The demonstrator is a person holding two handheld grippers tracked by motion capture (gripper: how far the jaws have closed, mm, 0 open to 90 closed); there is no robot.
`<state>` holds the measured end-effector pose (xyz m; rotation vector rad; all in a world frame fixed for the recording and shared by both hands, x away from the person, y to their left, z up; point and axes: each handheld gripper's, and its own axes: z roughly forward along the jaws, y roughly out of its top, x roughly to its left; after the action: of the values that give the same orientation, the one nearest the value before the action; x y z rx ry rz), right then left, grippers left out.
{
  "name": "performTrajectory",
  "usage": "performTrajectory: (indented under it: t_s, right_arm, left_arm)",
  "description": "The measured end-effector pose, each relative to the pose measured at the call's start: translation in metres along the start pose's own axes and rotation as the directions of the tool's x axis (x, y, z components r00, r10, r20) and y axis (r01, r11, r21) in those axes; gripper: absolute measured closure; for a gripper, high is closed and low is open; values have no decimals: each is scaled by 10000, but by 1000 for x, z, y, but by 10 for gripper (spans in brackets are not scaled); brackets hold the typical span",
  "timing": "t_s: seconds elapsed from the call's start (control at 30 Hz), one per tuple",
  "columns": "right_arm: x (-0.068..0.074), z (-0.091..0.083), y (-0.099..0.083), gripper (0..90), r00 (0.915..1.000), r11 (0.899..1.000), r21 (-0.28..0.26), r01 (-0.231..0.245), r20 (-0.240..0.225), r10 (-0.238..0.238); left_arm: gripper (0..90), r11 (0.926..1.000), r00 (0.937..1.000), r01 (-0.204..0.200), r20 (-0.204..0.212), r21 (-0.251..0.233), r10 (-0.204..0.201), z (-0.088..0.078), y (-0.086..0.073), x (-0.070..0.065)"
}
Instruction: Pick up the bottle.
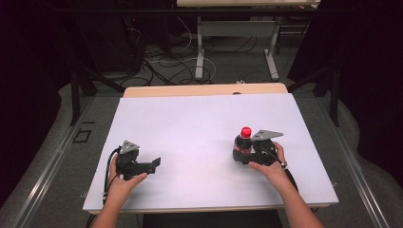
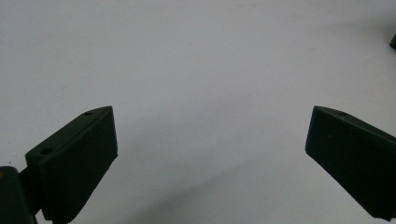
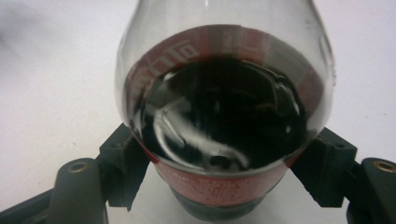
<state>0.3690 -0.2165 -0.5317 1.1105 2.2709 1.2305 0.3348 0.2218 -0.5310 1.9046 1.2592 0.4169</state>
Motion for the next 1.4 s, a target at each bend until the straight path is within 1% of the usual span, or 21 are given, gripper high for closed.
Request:
performTrajectory:
  t_s: [0.1,0.23,0.27,0.3,0.37,0.4,0.57,0.67,0.83,0.9,0.97,1.0,1.07,1.13,1.17,1.23,1.27,1.3,1.33,1.37,1.4]
  right_arm:
    - [0,1,-1,271,9997,9997,-75,-220,-70,220]
    - [-1,1,-2,273,9997,9997,-97,-226,-124,224]
    - [-1,2,-2,273,9998,9997,-170,-169,-125,166]
    - [-1,2,-2,273,9998,9997,-170,-169,-125,166]
    - [-2,2,-4,271,9996,9994,-264,-230,-182,225]
    - [-2,2,-4,272,9991,9988,-317,-373,-234,365]
    - [2,2,-3,274,9991,9988,-236,-421,73,423]
    - [1,2,-1,278,9993,9993,-51,-369,73,369]
    - [1,2,-3,281,9994,9992,-206,-331,20,331]
    - [1,1,-2,283,9997,9996,-106,-252,51,252]
    - [1,2,-2,283,10000,9997,-242,-86,-29,86]
    - [2,2,-2,284,10000,9997,-217,-64,26,65]
    - [2,1,-1,284,10000,9998,-165,-57,-3,57]
    - [3,1,-2,285,9999,9999,-138,-30,-156,28]
    - [4,0,-2,286,9998,9999,-136,15,-222,-18]
    - [8,-1,-1,287,9995,9996,-268,111,-302,-119]
    - [9,-3,0,287,9986,9998,-116,191,-490,-196]
    - [12,-4,0,287,9985,9993,-321,177,-515,-194]
    - [15,-6,2,287,9976,9992,-349,216,-655,-239]
    - [17,-8,3,287,9966,9987,-418,302,-751,-332]
    - [17,-8,3,287,9966,9987,-418,302,-751,-332]
  left_arm:
    - [24,9999,9999,-97,41,142,97,-1,0,0]
    - [25,9999,10000,-95,27,59,95,0,0,0]
    - [26,9998,9999,-116,47,191,115,-1,0,0]
    - [27,9998,9999,-116,47,191,115,-1,0,0]
    - [27,9998,9999,-128,48,175,128,-1,0,0]
    - [27,9998,9999,-149,42,154,148,0,0,1]
    - [29,9999,9999,-102,1,115,102,0,0,0]
    - [29,9998,9999,-142,4,121,142,0,0,0]
    - [29,9998,9999,-147,5,102,147,1,0,0]
    - [29,9998,9999,-140,11,119,140,0,0,0]
    - [30,9998,9999,-135,7,117,135,0,0,-1]
    - [31,9995,9998,-185,100,258,182,-1,1,0]
    - [32,9996,9998,-176,103,238,174,-1,1,-1]
    - [33,9996,9998,-177,113,210,174,-1,1,-1]
    - [33,9999,9999,-101,36,29,101,0,1,-3]
    - [34,10000,10000,-89,45,-8,89,0,1,-3]
    - [36,9998,9997,-211,113,9,211,-1,2,-4]
    - [39,9998,9997,-211,113,9,211,-1,2,-4]
    - [41,9996,9995,-224,247,142,221,-3,3,-5]
    - [41,9997,9994,-221,258,57,220,-3,4,-7]
    - [41,9993,9986,-351,392,122,346,-4,5,-8]
